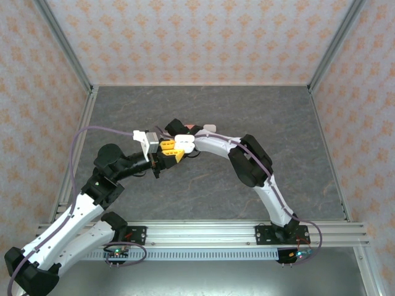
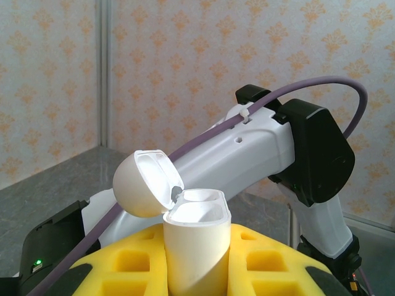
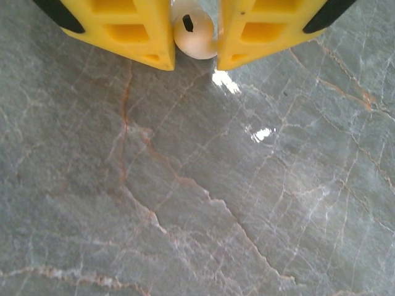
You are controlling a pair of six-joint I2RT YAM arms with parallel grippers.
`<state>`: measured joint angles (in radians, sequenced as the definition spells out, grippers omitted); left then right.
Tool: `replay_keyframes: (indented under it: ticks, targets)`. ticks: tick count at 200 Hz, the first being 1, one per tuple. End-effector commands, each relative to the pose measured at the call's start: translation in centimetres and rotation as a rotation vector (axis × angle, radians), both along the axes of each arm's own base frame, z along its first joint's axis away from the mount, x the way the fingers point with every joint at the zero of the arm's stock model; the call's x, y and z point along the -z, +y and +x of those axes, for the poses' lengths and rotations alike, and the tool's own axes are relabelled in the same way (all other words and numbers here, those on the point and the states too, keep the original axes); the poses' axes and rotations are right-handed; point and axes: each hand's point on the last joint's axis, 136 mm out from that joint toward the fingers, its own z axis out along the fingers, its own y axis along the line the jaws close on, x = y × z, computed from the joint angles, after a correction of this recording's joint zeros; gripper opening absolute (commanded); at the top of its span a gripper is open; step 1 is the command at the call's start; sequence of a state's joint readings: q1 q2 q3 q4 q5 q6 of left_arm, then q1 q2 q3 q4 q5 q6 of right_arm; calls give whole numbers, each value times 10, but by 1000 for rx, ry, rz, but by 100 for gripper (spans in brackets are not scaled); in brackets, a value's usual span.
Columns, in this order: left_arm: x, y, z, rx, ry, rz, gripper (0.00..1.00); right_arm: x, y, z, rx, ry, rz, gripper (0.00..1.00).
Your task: Insert wireless bluetooth earbuds into charging case
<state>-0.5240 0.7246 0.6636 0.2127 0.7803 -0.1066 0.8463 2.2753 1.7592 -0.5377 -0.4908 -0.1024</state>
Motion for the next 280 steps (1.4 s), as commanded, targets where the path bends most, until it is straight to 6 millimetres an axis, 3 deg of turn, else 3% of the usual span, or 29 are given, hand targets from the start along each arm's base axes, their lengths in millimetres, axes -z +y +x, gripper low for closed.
replay_keyframes:
  ticks: [1, 60, 120, 149, 180, 229, 280]
  targets:
    - [-7, 0, -3, 8, -16, -10, 0, -7, -16, -12, 7, 1, -56, 21]
    - [-8, 0, -4, 8, -15, -13, 0, -50, -31, 1, 116, -71, 63, 18]
    - [0, -2, 0, 6, 10, -6, 0, -107, -105, 20, 345, -218, 139, 18]
    - [6, -5, 4, 6, 27, 4, 0, -149, -142, 18, 421, -327, 181, 18]
    - [17, -8, 10, 0, 56, 16, 0, -198, -168, 8, 449, -451, 221, 18]
    - [39, -17, 25, 0, 118, 46, 0, -265, -178, -18, 433, -563, 370, 18]
    - [51, -28, 36, 25, 158, 64, 0, -299, -168, -43, 359, -686, 430, 18]
